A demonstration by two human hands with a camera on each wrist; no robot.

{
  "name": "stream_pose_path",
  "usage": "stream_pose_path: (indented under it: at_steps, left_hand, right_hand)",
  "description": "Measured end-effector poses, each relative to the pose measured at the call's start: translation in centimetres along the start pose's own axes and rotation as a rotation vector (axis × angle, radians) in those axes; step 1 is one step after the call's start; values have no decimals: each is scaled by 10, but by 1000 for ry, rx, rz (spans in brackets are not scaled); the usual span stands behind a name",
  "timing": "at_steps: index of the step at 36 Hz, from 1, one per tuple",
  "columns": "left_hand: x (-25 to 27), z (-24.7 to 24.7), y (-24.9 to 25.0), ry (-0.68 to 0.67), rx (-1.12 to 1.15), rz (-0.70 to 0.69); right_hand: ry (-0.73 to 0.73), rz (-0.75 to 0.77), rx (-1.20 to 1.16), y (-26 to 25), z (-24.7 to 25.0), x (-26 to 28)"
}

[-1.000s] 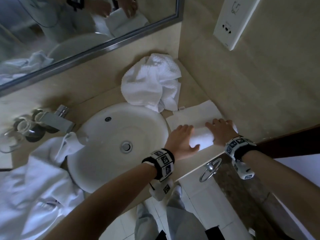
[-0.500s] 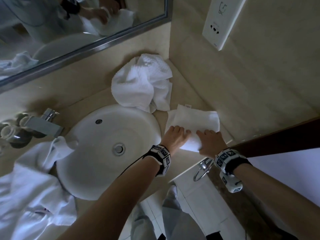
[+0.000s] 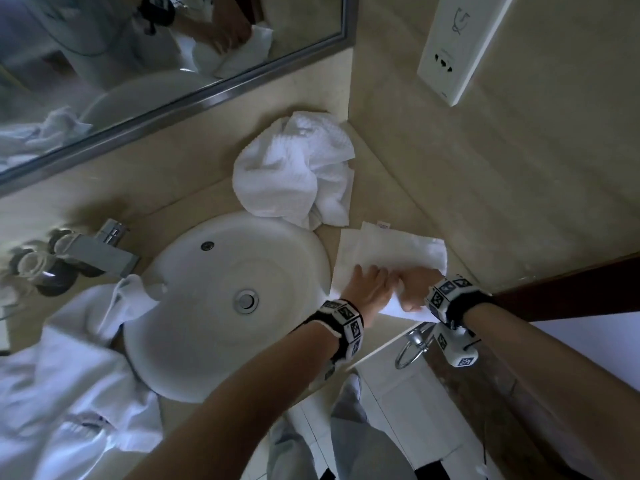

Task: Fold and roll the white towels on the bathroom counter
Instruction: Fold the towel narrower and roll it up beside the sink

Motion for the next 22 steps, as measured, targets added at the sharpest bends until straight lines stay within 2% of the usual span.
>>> stream_pose_path:
  at_steps: [2,4,9,11,13,16,20,22]
  left_hand:
    - [-3,-2,2,-5,19,53]
    - [-13,4,1,-44,57,76]
    - [-35,24,-14,-106,267,185]
    - [-39,27,-16,-137,361,215]
    - [-42,30,-15,-151,341,219]
    - [-46,26,-16,-99,267,176]
    - [-34,18,-23,141,241,-49]
    - [-26,11,-29,183,155,-106]
  right_hand:
    - [-10,2,63,1,-1,-2]
    - [37,-5,27,2,2,2]
    - [339,-16,132,-5,-9,21]
    - [388,-5,171,-13,-26,25]
    - [394,-27,275,-13,-35,20]
    - [419,28,301,-7,-28,3]
    - [262,65,279,-5,3,-7]
    - [270,77,199,-3,17,-11]
Point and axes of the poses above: each hand's wrist, its own x-axis away from the middle knuckle, its own z-axis out of the back of the hand, y = z × x, the point moved 2 cm from there along -x, towards the middle knuckle, and after that the axes turned 3 degrees about z, right-handed, at the moved point
